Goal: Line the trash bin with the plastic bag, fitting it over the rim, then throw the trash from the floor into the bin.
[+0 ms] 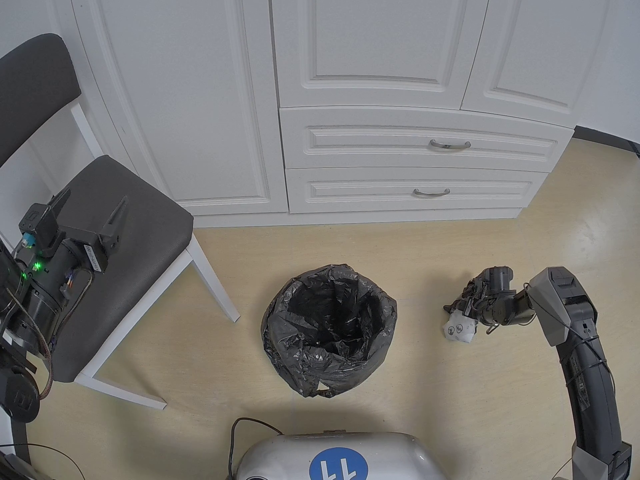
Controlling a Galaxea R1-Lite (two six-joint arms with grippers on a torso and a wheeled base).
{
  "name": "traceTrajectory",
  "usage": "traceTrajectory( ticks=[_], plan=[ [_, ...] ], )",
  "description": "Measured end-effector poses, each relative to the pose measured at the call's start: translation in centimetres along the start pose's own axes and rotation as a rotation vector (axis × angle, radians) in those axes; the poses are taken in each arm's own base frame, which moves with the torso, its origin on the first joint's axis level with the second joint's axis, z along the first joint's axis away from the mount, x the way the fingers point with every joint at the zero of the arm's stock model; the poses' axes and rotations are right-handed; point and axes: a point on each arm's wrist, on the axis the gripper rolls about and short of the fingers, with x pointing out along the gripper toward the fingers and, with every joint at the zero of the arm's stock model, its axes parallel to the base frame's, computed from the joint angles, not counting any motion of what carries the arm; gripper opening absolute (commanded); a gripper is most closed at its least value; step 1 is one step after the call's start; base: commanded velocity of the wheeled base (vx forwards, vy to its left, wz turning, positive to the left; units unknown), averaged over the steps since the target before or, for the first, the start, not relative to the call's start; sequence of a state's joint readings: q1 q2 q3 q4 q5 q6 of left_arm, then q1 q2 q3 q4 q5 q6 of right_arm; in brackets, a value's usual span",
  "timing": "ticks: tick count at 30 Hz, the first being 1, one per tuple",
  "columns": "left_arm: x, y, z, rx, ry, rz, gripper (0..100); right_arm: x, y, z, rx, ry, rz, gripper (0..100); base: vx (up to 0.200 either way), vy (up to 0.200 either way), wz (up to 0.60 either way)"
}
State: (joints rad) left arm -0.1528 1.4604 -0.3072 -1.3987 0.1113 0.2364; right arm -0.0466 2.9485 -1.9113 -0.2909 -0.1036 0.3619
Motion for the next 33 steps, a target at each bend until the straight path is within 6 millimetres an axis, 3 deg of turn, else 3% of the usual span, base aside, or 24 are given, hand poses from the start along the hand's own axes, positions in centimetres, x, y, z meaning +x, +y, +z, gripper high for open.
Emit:
traceTrajectory(
  ticks=[3,4,24,33],
  plan=[
    [0.0,0.0,0.0,0.0,-0.001,0.0,100,0.0,0.0,-0.1,-0.001,0.003,-0.001,100,0.0,0.0,0.0],
    [0.0,0.0,0.0,0.0,-0.001,0.0,100,0.0,0.1,-0.1,-0.002,0.003,-0.001,0,0.0,0.0,0.0],
    [-0.3,0.0,0.0,0.019,-0.001,-0.003,100,0.0,0.3,-0.6,-0.006,0.013,-0.044,0,0.0,0.0,0.0],
    [-0.3,0.0,0.0,0.02,-0.001,-0.004,100,-0.2,1.4,-0.4,0.002,-0.119,-0.007,0,0.0,0.0,0.0]
  ],
)
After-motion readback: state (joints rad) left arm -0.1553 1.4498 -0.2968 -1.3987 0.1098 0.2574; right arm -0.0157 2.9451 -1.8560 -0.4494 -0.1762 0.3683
